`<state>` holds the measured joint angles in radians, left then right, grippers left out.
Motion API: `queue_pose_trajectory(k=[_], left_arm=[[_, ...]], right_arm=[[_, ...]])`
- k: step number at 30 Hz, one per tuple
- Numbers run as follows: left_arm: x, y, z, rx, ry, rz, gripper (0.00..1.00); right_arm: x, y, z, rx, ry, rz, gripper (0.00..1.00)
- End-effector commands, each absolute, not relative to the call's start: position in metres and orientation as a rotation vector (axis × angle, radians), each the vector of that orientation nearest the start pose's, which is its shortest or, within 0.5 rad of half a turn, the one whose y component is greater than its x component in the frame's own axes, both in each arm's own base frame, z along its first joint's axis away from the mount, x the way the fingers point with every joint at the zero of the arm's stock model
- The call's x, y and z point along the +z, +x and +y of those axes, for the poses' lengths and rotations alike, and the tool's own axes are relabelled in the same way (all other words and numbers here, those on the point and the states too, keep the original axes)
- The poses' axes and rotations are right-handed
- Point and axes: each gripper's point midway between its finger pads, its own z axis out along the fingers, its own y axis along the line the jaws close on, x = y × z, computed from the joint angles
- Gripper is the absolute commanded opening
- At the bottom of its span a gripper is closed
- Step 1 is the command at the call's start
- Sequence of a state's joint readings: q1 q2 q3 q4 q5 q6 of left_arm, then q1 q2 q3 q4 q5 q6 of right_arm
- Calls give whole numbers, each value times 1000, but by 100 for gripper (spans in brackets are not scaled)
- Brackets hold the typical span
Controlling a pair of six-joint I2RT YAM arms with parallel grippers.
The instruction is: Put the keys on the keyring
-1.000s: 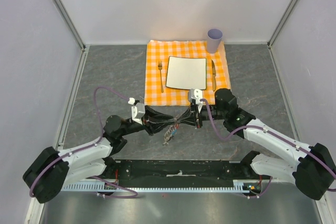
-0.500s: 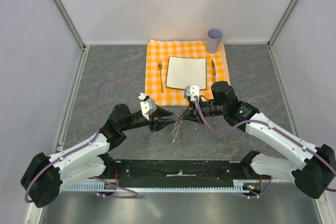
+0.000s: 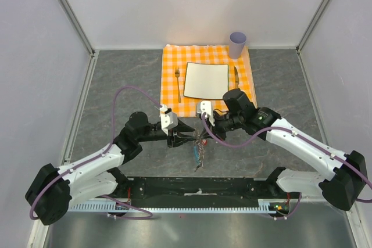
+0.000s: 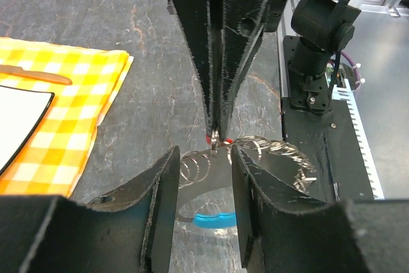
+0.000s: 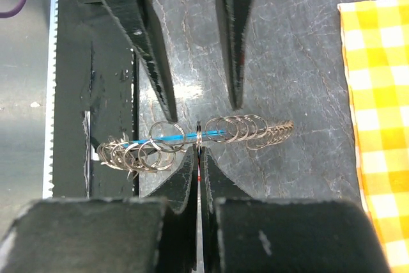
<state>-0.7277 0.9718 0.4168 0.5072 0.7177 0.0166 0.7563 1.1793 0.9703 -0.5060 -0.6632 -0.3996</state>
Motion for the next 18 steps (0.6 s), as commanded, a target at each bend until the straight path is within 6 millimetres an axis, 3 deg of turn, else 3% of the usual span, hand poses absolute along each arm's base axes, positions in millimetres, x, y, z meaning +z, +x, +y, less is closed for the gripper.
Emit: queue_pose_trajectory(k=[1,18], left_arm=[[217,163,-303,-1107,1182,1233,45],[206,153,-315,-1229,1280,1256,32]], right_arm=[[215,164,294,941,-1555,1569,0],[212,164,297,936,-1564,1565,0]])
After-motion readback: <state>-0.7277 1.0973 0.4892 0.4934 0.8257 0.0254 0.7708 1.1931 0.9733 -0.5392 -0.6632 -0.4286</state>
